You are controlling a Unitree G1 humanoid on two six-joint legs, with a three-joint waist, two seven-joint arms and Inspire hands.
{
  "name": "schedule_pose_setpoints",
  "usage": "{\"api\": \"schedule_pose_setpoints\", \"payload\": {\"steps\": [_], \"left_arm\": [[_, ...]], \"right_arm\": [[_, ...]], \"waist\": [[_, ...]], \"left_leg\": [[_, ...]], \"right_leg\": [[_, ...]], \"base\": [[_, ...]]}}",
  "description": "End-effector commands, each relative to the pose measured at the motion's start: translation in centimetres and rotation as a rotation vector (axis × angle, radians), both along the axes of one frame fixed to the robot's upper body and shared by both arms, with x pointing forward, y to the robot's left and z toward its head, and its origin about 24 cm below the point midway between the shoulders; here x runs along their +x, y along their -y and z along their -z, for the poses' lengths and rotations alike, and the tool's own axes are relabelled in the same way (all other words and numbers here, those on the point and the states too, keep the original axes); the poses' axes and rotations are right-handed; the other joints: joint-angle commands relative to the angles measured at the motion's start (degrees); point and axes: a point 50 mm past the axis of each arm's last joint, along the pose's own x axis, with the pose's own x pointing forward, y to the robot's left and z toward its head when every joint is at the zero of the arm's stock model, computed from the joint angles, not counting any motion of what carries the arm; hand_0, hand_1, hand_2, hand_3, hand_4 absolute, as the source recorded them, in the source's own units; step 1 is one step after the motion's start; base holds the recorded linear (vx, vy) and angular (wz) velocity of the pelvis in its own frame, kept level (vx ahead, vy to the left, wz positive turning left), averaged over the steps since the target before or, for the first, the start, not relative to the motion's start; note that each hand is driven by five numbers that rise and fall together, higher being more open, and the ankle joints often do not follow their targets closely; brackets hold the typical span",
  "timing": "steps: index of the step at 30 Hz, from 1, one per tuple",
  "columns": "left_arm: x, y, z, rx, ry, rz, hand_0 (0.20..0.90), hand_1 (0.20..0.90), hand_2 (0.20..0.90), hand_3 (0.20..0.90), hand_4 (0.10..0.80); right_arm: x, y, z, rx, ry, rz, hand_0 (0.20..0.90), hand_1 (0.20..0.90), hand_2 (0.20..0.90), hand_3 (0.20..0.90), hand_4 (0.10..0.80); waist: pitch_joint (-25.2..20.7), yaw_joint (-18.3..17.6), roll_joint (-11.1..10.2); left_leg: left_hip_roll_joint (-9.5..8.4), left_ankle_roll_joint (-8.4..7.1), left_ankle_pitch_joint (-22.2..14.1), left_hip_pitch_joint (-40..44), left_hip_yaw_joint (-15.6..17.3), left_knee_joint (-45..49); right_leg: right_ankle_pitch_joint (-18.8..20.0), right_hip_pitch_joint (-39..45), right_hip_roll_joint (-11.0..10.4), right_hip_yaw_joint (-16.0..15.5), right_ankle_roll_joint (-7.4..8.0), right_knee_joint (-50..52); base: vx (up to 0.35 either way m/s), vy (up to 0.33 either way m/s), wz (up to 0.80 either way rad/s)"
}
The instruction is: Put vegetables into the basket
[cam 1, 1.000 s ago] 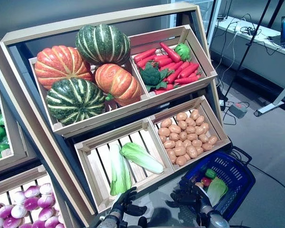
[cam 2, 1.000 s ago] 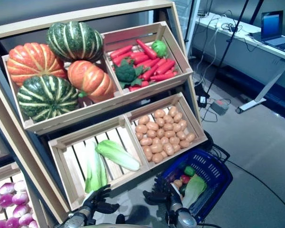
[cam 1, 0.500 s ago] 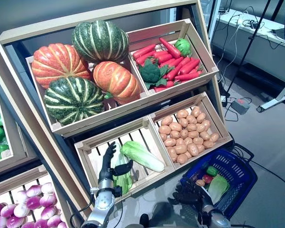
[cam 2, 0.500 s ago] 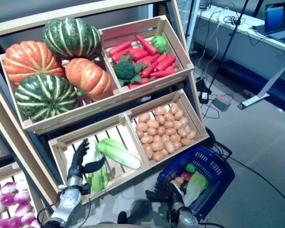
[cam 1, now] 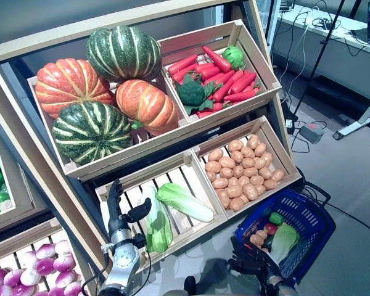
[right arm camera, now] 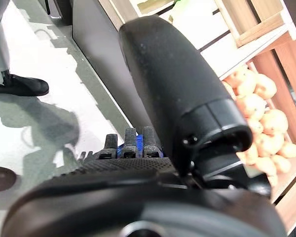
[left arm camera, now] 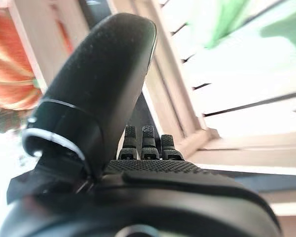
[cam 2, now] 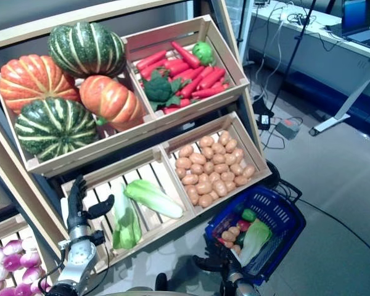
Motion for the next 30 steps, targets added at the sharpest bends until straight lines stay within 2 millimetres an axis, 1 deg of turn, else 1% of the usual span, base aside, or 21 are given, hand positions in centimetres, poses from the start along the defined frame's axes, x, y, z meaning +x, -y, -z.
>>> {"api": "schedule_pose_setpoints", "payload": {"steps": [1, 3, 6, 7, 9, 12, 15, 16, 18, 20, 22, 25, 30], "left_arm": [[4.3, -2.0, -3.9, 0.028, 0.174, -0.126, 0.9, 0.9, 0.9, 0.9, 0.8], [4.8, -1.8, -3.9, 0.014, 0.172, -0.15, 0.9, 0.9, 0.9, 0.9, 0.8], [5.8, -1.8, -4.4, -0.027, 0.191, -0.195, 0.9, 0.9, 0.9, 0.9, 0.8], [6.5, -1.8, -4.9, -0.046, 0.21, -0.219, 0.9, 0.9, 0.9, 0.9, 0.8], [7.1, -1.9, -5.4, -0.063, 0.227, -0.243, 0.9, 0.9, 0.9, 0.9, 0.8], [8.2, -2.9, -6.6, -0.079, 0.261, -0.286, 0.9, 0.9, 0.9, 0.9, 0.8], [8.9, -4.0, -7.6, -0.058, 0.256, -0.324, 0.9, 0.9, 0.9, 0.9, 0.8], [9.1, -4.7, -8.0, -0.056, 0.252, -0.342, 0.9, 0.9, 0.9, 0.9, 0.8], [9.2, -5.7, -8.4, -0.045, 0.237, -0.366, 0.9, 0.9, 0.9, 0.9, 0.8], [9.3, -6.3, -8.6, -0.038, 0.233, -0.381, 0.9, 0.9, 0.9, 0.9, 0.8], [9.7, -7.2, -9.4, -0.031, 0.239, -0.413, 0.9, 0.9, 0.9, 0.9, 0.8], [10.0, -7.9, -10.1, -0.029, 0.252, -0.436, 0.9, 0.9, 0.9, 0.9, 0.8], [10.2, -8.5, -10.8, -0.022, 0.26, -0.466, 0.9, 0.9, 0.9, 0.9, 0.8]], "right_arm": [[4.0, -0.9, -2.4, 0.0, 0.181, -0.01, 0.9, 0.9, 0.9, 0.9, 0.8], [4.5, -0.8, -2.6, -0.008, 0.196, -0.011, 0.9, 0.9, 0.9, 0.9, 0.8], [5.7, -0.4, -3.4, -0.03, 0.231, -0.024, 0.9, 0.9, 0.9, 0.9, 0.8], [6.5, -0.1, -3.9, -0.043, 0.256, -0.026, 0.9, 0.9, 0.9, 0.9, 0.8], [7.4, 0.3, -4.5, -0.055, 0.279, -0.023, 0.9, 0.9, 0.9, 0.9, 0.8], [8.5, 0.9, -5.2, -0.081, 0.309, -0.024, 0.9, 0.9, 0.9, 0.9, 0.8], [8.9, 1.5, -5.6, -0.11, 0.327, -0.019, 0.9, 0.9, 0.9, 0.9, 0.8], [9.1, 1.6, -5.7, -0.112, 0.333, -0.017, 0.9, 0.9, 0.9, 0.9, 0.8], [9.2, 1.5, -5.9, -0.108, 0.344, -0.012, 0.9, 0.9, 0.9, 0.9, 0.8], [9.4, 1.4, -6.1, -0.101, 0.353, -0.011, 0.9, 0.9, 0.9, 0.9, 0.8], [10.3, 1.1, -6.7, -0.092, 0.386, -0.016, 0.9, 0.9, 0.9, 0.9, 0.8], [11.3, 1.0, -7.5, -0.088, 0.416, -0.011, 0.9, 0.9, 0.9, 0.9, 0.8], [12.6, 0.9, -8.5, -0.083, 0.444, 0.011, 0.9, 0.9, 0.9, 0.9, 0.8]], "waist": [[1.5, -1.4, -1.3], [2.2, -1.7, -1.1], [4.3, -2.6, -0.7], [5.9, -3.2, -0.6], [7.4, -3.8, -0.5], [10.1, -4.7, -0.6], [11.9, -5.2, -1.3], [12.4, -5.2, -1.7], [13.0, -5.4, -2.4], [13.3, -5.5, -2.7], [14.2, -5.5, -3.3], [15.2, -5.2, -3.7], [16.5, -5.0, -4.4]], "left_leg": [[-2.64, 0.03, -8.3, 5.1, 4.3, 0.5], [-2.64, 0.07, -8.5, 3.7, 4.5, 2.0], [-2.54, -0.04, -9.3, -0.2, 5.0, 6.2], [-2.48, -0.18, -9.5, -2.3, 5.1, 8.3], [-2.45, -0.33, -9.7, -4.3, 5.4, 10.5], [-2.01, -0.49, -10.5, -8.3, 6.5, 15.3], [-1.52, -0.27, -11.6, -11.8, 7.3, 19.6], [-1.38, -0.2, -11.9, -12.6, 7.4, 20.5], [-1.16, -0.1, -12.3, -13.3, 7.6, 21.5], [-1.04, -0.04, -12.5, -13.7, 7.7, 22.1], [-0.79, 0.1, -12.8, -15.2, 8.0, 23.5], [-0.53, 0.13, -13.1, -16.9, 8.2, 25.4], [-0.08, 0.24, -14.1, -19.4, 8.5, 28.6]], "right_leg": [[0.2, -2.8, -0.2, 3.4, -4.21, 1.6], [-0.3, -4.5, -0.4, 3.8, -4.45, 3.1], [-1.6, -8.9, -1.0, 4.8, -5.14, 7.2], [-2.1, -11.1, -1.2, 5.4, -5.48, 9.2], [-2.7, -13.2, -1.4, 6.1, -5.76, 11.2], [-4.0, -17.3, -1.7, 7.1, -6.38, 15.6], [-4.8, -21.0, -1.9, 8.1, -6.8, 19.4], [-5.0, -21.7, -1.9, 8.2, -6.87, 20.1], [-5.1, -22.2, -1.7, 8.5, -6.93, 20.5], [-5.2, -22.4, -1.5, 8.6, -6.92, 20.7], [-5.3, -23.8, -1.4, 8.7, -6.86, 21.6], [-5.5, -25.6, -1.4, 8.9, -6.86, 23.2], [-6.3, -27.8, -1.5, 9.0, -6.96, 26.1]], "base": [[0.036, 0.098, -0.14], [-0.004, 0.085, -0.18], [-0.07, 0.094, -0.29], [-0.11, 0.083, -0.33], [-0.109, 0.091, -0.23], [-0.1, 0.089, -0.2], [-0.074, 0.056, -0.2], [-0.032, 0.015, -0.04], [-0.018, 0.001, -0.11], [-0.008, 0.002, -0.11], [-0.052, 0.001, -0.03], [-0.065, 0.004, -0.04], [-0.052, 0.014, -0.04]]}}
